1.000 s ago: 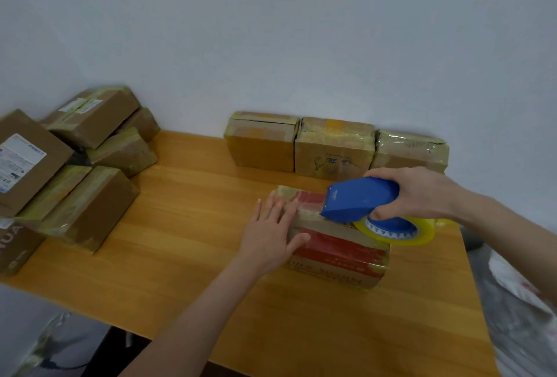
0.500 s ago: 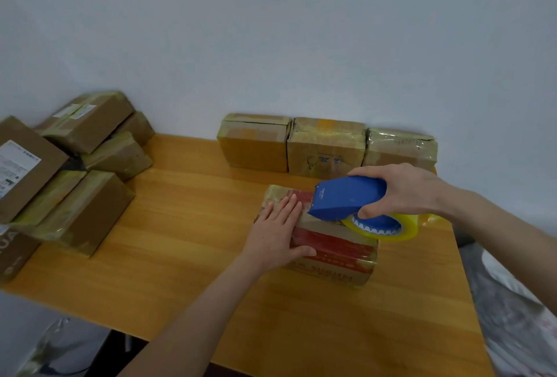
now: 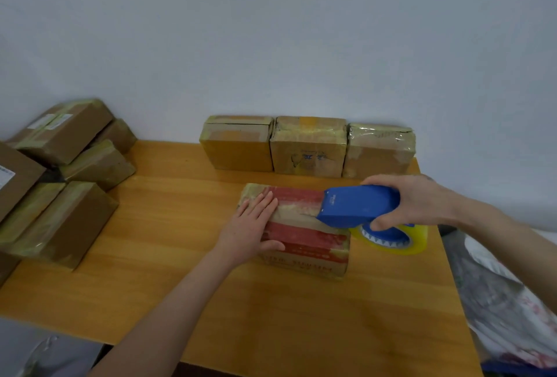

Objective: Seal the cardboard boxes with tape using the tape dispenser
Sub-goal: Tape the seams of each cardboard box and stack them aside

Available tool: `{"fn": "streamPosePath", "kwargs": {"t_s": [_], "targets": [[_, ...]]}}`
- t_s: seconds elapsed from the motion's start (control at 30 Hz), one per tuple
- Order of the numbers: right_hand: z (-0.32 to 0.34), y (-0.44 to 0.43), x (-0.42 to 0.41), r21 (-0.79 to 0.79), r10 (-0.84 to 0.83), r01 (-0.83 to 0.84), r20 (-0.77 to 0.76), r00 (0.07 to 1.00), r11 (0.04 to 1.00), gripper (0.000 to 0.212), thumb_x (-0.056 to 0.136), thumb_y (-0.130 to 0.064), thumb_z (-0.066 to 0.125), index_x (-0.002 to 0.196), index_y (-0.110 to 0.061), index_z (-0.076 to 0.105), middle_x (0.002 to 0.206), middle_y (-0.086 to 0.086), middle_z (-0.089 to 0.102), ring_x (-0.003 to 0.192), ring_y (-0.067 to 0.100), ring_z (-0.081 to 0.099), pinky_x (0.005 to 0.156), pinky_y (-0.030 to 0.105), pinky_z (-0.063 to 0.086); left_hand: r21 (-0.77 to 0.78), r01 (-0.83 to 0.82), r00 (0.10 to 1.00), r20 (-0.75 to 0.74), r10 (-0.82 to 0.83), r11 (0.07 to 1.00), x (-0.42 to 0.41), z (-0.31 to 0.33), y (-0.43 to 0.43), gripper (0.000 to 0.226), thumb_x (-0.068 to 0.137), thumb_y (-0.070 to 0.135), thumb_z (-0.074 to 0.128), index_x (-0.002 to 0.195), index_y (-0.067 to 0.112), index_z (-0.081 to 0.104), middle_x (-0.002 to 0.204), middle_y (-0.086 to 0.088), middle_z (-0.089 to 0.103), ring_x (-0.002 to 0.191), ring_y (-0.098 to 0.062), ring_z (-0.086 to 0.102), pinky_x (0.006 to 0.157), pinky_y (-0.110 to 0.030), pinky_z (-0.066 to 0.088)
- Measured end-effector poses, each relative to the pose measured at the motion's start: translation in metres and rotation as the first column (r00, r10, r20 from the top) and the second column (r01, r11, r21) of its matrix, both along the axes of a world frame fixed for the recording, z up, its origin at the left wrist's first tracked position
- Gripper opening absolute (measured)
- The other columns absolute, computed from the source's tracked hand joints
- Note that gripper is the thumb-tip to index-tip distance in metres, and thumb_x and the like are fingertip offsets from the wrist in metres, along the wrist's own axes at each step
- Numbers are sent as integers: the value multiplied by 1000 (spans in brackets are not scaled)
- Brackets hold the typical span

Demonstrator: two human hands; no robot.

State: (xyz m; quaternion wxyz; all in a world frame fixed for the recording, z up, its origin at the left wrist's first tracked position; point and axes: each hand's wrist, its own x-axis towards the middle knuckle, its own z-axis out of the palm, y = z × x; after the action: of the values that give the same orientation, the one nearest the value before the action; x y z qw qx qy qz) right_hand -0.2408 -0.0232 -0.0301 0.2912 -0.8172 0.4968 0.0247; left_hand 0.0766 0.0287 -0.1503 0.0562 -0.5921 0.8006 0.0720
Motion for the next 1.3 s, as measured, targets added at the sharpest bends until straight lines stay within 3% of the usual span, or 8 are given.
{"fn": "streamPosePath", "kwargs": {"t_s": [0.13, 0.27, 0.37, 0.73, 0.87, 0.97, 1.13, 1.3], "targets": [[-12, 2, 16, -81, 18, -25, -79, 997, 996, 72, 68, -67, 71, 131, -47, 40, 113, -16, 56, 97, 11, 59, 84, 34, 54, 29, -85, 992, -90, 87, 996, 18, 11, -1, 126, 53, 99, -5, 154, 25, 9, 161, 9, -1, 148, -9, -2, 121, -36, -2], [-15, 1, 20, -94, 21, -29, -90, 996, 995, 70, 72, -61, 71, 133, -43, 40, 115, -13, 58, 95, 13, 59, 83, 34, 54, -64, -115, 991, -69, 111, 991, -26, 20, 5, 71, 92, 64, 4, 153, 27, -1, 160, 8, -7, 147, -13, -12, 121, -39, -3], [-13, 1, 24, -94, 16, -26, -104, 994, 995, 71, 74, -57, 71, 135, -42, 40, 114, -13, 56, 96, 14, 59, 84, 35, 54, -51, -115, 990, -86, 111, 992, -49, 7, 7, 57, 101, 50, 10, 152, 28, -8, 160, 7, -11, 147, -13, -14, 121, -39, -4], [-18, 6, 8, -13, -14, 14, 32, 999, 1000, 63, 75, -45, 75, 128, -48, 41, 107, -14, 56, 89, 12, 62, 81, 35, 56, -38, -103, 995, -8, 102, 994, -48, -2, 10, 59, 101, 50, 5, 151, 24, -11, 159, 7, -15, 147, -14, -14, 121, -38, -3], [-12, -2, -22, 61, -64, 60, 72, 995, 996, 56, 61, -50, 70, 112, -49, 50, 103, -15, 59, 84, 8, 63, 73, 26, 55, -66, -79, 997, -12, 78, 995, -45, -3, 7, 74, 79, 61, -28, 144, 28, -19, 152, 11, -22, 147, -14, -13, 119, -35, -5], [-22, 2, -31, 97, -87, 85, 8, 996, 992, 65, 53, -56, 70, 114, -48, 48, 105, -15, 58, 88, 7, 61, 78, 28, 54, -67, -83, 997, -16, 82, 994, -46, -6, 9, 90, 63, 64, -44, 142, 28, -19, 153, 11, -20, 147, -13, -12, 119, -35, -5], [-44, 10, -31, 79, -123, 124, -15, 992, 989, 63, 69, -43, 79, 119, -42, 41, 107, -10, 60, 92, 12, 61, 86, 37, 53, -13, -126, 992, -15, 126, 992, -59, 5, 9, 99, 71, 75, -22, 151, 18, -12, 157, 2, -19, 146, -15, -17, 120, -38, -8], [-50, 10, -30, 37, -72, 77, -107, 992, 996, 75, 68, -59, 72, 132, -43, 36, 115, -13, 58, 100, 15, 59, 89, 41, 52, 26, -31, 999, 20, 31, 999, -92, 1, 10, 111, 67, 88, -2, 148, 14, -19, 155, -2, -26, 144, -17, -23, 120, -41, -8]]}}
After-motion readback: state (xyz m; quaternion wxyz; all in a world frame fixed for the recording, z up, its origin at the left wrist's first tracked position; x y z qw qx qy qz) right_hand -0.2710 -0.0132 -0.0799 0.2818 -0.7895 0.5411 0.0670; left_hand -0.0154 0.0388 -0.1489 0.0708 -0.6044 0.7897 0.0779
